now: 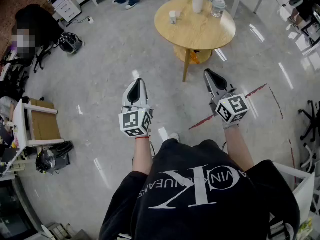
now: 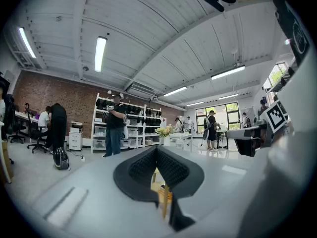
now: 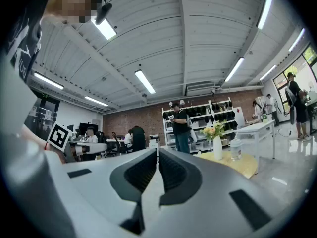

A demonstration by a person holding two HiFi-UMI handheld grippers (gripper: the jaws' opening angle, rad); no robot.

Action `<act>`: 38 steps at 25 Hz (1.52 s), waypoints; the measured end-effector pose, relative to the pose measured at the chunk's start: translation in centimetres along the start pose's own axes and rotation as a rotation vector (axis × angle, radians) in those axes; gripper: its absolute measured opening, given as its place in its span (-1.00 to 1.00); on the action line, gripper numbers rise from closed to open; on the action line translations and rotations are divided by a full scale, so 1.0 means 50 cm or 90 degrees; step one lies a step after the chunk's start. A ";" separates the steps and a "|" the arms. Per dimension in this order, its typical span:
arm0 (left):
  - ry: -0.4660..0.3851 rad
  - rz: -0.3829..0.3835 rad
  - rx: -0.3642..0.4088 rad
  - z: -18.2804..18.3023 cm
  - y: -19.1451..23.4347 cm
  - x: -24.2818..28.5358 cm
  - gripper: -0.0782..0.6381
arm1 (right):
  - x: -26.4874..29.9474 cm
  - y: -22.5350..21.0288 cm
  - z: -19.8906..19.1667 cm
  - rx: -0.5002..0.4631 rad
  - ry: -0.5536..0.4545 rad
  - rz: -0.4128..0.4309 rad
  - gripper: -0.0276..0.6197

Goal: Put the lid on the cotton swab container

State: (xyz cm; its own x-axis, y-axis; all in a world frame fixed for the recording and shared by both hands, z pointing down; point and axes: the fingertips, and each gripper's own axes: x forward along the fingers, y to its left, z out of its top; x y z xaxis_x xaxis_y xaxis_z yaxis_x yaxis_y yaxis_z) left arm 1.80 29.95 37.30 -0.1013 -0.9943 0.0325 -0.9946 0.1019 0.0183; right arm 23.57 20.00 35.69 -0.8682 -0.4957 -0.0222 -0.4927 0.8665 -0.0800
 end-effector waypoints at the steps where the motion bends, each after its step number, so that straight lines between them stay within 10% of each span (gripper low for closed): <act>1: -0.001 -0.001 0.000 0.001 0.001 0.004 -0.76 | 0.003 -0.002 0.000 0.000 0.000 -0.001 -0.84; 28: 0.002 -0.033 -0.003 0.000 0.110 0.111 -0.75 | 0.121 -0.026 -0.007 0.031 -0.017 -0.052 -0.83; 32: -0.003 -0.042 -0.006 0.000 0.126 0.128 -0.34 | 0.136 -0.029 -0.006 0.049 -0.024 -0.064 -0.74; 38: 0.003 -0.058 -0.014 -0.018 0.146 0.130 -0.34 | 0.139 -0.026 -0.014 0.068 -0.032 -0.085 -0.47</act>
State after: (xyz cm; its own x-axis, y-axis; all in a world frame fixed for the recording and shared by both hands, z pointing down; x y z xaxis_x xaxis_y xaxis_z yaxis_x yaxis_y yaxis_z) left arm -6.09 24.25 38.55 -0.0107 -0.9994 0.0338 -0.9990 0.0122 0.0441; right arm 18.14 15.45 36.33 -0.7897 -0.6110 -0.0545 -0.5924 0.7827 -0.1910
